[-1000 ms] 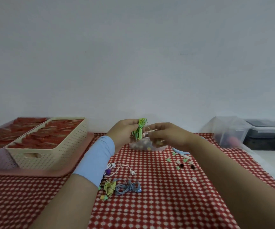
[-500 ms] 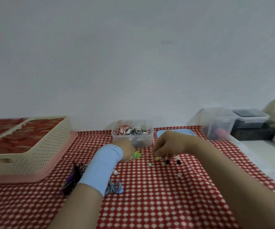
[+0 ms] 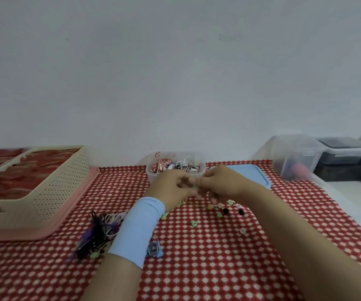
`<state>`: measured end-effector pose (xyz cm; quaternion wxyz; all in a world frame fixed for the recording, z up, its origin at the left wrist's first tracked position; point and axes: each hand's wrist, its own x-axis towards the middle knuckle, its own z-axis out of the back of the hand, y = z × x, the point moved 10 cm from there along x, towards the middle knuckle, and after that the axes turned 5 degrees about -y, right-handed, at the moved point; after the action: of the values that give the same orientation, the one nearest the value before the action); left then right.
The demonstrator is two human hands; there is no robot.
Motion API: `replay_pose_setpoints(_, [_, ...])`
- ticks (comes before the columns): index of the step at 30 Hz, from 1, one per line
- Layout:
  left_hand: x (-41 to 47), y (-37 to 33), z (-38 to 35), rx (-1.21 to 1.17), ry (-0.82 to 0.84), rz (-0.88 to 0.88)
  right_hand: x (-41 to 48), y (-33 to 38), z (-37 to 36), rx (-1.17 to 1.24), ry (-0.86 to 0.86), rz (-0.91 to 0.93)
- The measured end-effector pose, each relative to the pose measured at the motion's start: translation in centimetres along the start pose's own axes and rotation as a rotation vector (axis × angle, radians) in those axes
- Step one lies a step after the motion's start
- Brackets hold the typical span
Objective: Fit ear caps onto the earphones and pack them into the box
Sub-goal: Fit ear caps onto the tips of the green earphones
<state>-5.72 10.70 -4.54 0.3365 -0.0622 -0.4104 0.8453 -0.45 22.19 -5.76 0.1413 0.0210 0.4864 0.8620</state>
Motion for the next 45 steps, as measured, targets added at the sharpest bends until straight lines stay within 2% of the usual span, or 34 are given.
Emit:
replay_pose_setpoints(2, [0.1, 1.2, 0.5, -0.016, -0.020, 0.033, -0.1, 0.2, -0.1, -0.015, 0.015, 0.011])
replay_pose_setpoints(6, [0.4, 2.7, 1.5, -0.095, -0.057, 0.083, -0.1, 1.2, -1.3, -0.329, 0.107, 0.150])
replay_pose_setpoints(11, [0.3, 3.1, 1.8, -0.253, -0.054, 0.099, -1.1, 1.2, -4.5, -0.608, 0.283, 0.139])
replay_pose_setpoints(17, [0.1, 3.5, 1.3, -0.502, -0.015, 0.135, -1.3, 1.1, -5.3, -0.657, 0.310, 0.162])
replay_pose_setpoints(21, [0.1, 3.6, 1.4, -0.549, -0.039, 0.141, -1.5, 1.8, -6.2, -0.690, 0.303, 0.245])
replay_pose_setpoints(25, [0.1, 3.7, 1.4, -0.536, -0.058, 0.156, -0.9, 3.2, -3.1, -0.497, 0.117, 0.297])
replay_pose_setpoints(28, [0.2, 3.6, 1.7, -0.526, -0.092, 0.156, -0.6, 3.6, 0.8, -0.175, -0.114, 0.282])
replay_pose_setpoints(30, [0.2, 3.6, 1.6, -0.536, -0.095, 0.162, -0.6, 3.2, 2.0, 0.038, -0.165, 0.243])
replay_pose_setpoints(32, [0.2, 3.6, 1.1, -0.592, -0.076, 0.170, -0.5, 2.8, 2.3, 0.182, -0.167, 0.212])
replay_pose_setpoints(36, [0.2, 3.6, 0.4, -0.739, -0.045, 0.199, -0.2, 2.1, 2.6, 0.324, -0.162, 0.179])
replay_pose_setpoints(40, [0.1, 3.5, -0.1, -0.802, -0.021, 0.223, -0.2, 1.9, 1.8, 0.465, -0.079, 0.132])
replay_pose_setpoints(45, [0.0, 2.8, -1.0, -0.857, 0.020, 0.218, -0.2, 1.8, 0.9, 0.476, -0.021, 0.124])
